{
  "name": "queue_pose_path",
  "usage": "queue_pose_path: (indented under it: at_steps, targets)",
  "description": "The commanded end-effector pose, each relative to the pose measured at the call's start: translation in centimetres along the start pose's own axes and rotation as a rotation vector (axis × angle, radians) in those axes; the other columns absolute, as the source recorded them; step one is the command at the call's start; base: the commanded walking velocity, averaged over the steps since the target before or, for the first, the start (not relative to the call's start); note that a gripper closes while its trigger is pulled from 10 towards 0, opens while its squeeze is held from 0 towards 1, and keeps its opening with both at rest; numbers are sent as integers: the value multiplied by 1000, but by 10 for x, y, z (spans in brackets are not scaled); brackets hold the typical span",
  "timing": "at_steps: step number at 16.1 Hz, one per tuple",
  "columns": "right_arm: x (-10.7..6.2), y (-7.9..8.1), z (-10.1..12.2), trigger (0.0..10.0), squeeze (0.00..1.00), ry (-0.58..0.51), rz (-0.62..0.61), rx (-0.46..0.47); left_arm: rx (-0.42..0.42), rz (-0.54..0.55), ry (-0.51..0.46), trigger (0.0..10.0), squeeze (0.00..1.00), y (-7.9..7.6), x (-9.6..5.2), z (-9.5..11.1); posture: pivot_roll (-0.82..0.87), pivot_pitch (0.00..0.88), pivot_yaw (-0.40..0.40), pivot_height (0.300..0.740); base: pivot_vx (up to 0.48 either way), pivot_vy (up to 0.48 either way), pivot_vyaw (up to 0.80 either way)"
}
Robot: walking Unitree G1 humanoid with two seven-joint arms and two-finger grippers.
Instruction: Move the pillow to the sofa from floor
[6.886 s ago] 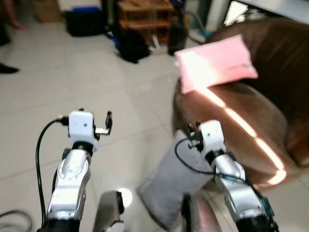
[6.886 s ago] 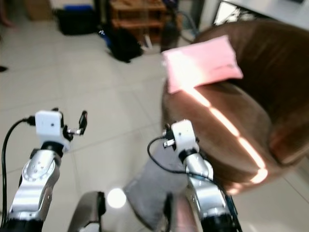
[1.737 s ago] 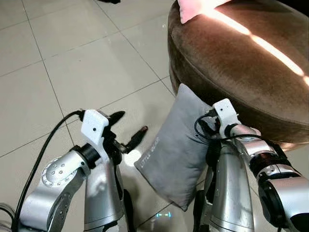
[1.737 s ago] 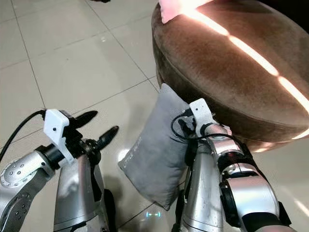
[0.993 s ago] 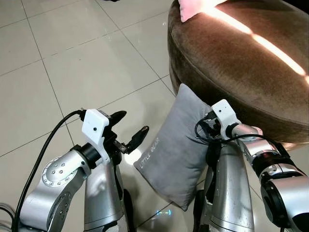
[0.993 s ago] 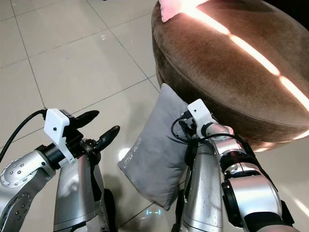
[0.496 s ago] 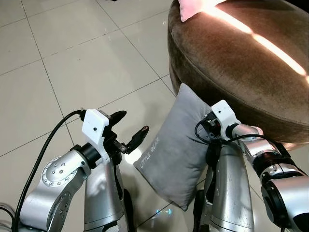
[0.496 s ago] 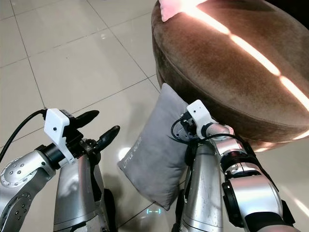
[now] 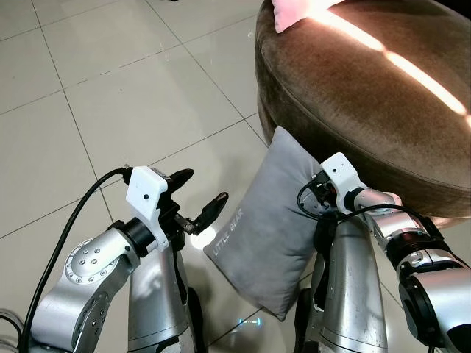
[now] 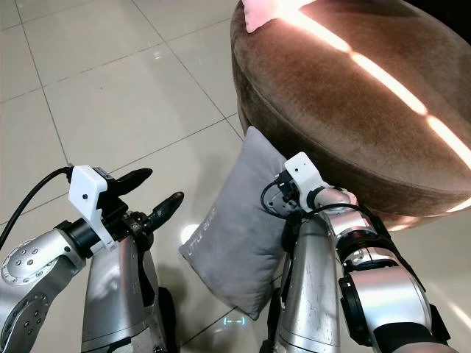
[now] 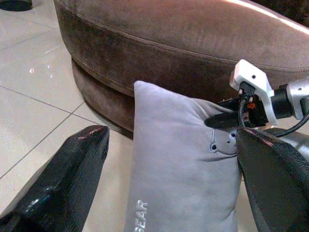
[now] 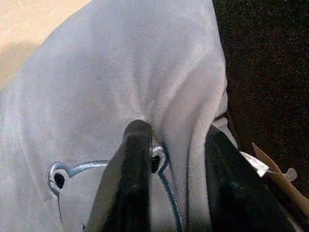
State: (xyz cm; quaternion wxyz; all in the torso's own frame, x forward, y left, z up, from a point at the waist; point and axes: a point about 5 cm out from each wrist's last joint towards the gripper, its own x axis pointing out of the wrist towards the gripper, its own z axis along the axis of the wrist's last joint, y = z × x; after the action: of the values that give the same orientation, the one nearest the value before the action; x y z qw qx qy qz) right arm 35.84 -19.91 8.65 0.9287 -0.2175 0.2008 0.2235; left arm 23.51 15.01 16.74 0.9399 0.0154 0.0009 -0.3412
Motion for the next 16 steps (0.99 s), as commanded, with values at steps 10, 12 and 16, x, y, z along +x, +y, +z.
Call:
queue_pose_path:
  at_steps: [10, 12, 16]
  targets:
    - [-2, 12, -13, 0, 0, 18, 110, 1, -2, 0, 11, 10000, 0, -1, 1, -4, 178, 223, 52, 369, 0, 0, 0]
    - [-1, 14, -6, 0, 0, -40, 145, 9, 10, 26, 11, 10000, 0, 4, 1, -6, 171, 202, 42, 369, 0, 0, 0]
    - [-10, 8, 24, 0, 0, -286, 199, 47, 14, 61, 7, 10000, 0, 11, 1, -12, 115, 144, 26, 369, 0, 0, 0]
